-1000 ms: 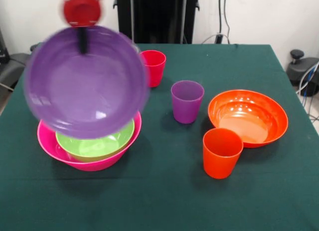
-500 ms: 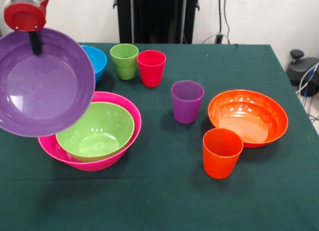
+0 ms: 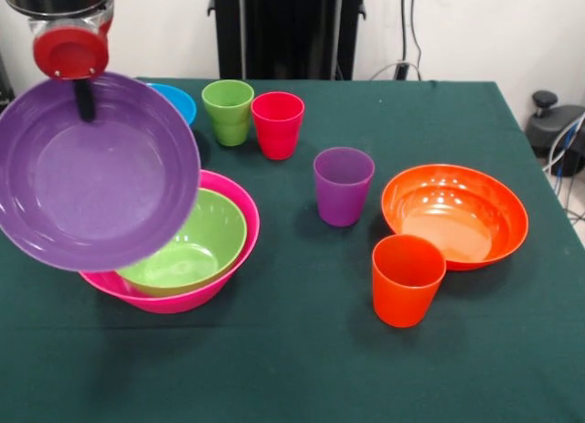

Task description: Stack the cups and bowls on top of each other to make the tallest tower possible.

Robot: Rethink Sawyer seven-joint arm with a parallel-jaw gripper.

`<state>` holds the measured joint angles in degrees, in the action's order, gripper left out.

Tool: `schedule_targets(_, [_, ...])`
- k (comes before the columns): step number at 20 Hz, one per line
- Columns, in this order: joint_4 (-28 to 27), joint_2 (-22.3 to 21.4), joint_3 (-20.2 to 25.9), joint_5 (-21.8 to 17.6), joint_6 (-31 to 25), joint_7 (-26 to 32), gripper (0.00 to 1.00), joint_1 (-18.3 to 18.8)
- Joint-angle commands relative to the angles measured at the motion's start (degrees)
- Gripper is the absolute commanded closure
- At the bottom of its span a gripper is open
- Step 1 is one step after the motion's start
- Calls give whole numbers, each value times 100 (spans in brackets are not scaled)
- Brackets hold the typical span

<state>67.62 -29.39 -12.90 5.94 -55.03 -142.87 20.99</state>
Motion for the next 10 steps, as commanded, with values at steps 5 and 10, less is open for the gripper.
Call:
schedule_targets(5, [190, 303, 910, -506, 344, 1050, 100, -33])
schedule_targets(10, [378, 255, 950, -533, 482, 902, 100, -28])
